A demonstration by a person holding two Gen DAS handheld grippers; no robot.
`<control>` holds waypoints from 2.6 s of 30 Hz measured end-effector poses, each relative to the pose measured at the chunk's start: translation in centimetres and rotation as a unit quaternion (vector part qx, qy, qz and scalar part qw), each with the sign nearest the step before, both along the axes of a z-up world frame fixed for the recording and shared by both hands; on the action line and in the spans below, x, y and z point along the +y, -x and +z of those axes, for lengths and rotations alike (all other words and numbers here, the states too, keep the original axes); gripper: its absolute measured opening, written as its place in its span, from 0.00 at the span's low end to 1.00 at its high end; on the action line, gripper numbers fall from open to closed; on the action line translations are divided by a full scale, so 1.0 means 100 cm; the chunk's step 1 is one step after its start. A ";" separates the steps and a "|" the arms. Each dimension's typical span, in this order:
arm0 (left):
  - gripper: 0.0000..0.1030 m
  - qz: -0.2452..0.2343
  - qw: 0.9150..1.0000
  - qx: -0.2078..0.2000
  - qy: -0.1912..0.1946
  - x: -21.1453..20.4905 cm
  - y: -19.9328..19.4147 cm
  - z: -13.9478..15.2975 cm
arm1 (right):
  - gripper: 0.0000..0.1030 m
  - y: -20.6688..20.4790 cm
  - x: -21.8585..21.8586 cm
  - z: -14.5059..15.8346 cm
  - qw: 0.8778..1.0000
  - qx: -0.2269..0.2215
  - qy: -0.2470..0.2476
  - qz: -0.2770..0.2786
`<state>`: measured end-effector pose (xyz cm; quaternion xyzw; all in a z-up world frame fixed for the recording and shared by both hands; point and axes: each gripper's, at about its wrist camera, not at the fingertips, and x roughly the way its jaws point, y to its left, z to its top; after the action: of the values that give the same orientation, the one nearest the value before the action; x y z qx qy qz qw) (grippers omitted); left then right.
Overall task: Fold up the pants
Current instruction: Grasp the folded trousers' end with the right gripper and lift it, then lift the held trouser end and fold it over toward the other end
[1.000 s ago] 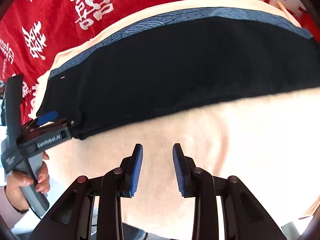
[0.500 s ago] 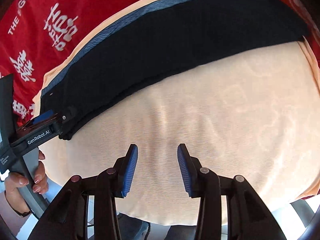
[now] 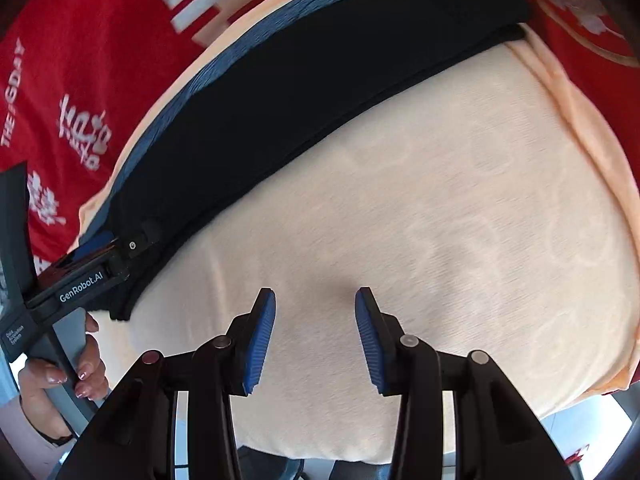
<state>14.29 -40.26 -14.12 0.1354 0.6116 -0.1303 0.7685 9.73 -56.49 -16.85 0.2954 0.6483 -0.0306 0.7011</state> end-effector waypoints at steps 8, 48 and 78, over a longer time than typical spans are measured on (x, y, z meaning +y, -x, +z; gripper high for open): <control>1.00 0.003 1.000 -0.026 0.005 -0.050 -0.032 -0.002 | 0.44 -0.021 -0.066 0.007 0.996 -0.046 0.018 -0.080; 1.00 0.044 0.999 -0.007 0.002 -0.067 -0.037 -0.034 | 0.39 -0.007 -0.150 -0.012 0.973 -0.089 -0.021 -0.210; 1.00 0.050 0.998 -0.015 0.017 -0.056 -0.033 -0.038 | 0.41 -0.018 -0.151 -0.040 0.927 -0.202 -0.126 -0.289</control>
<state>17.59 -45.85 -17.96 0.0931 0.6041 -0.0998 0.7852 11.57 -71.56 -20.89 0.5556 0.3775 -0.0898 0.7353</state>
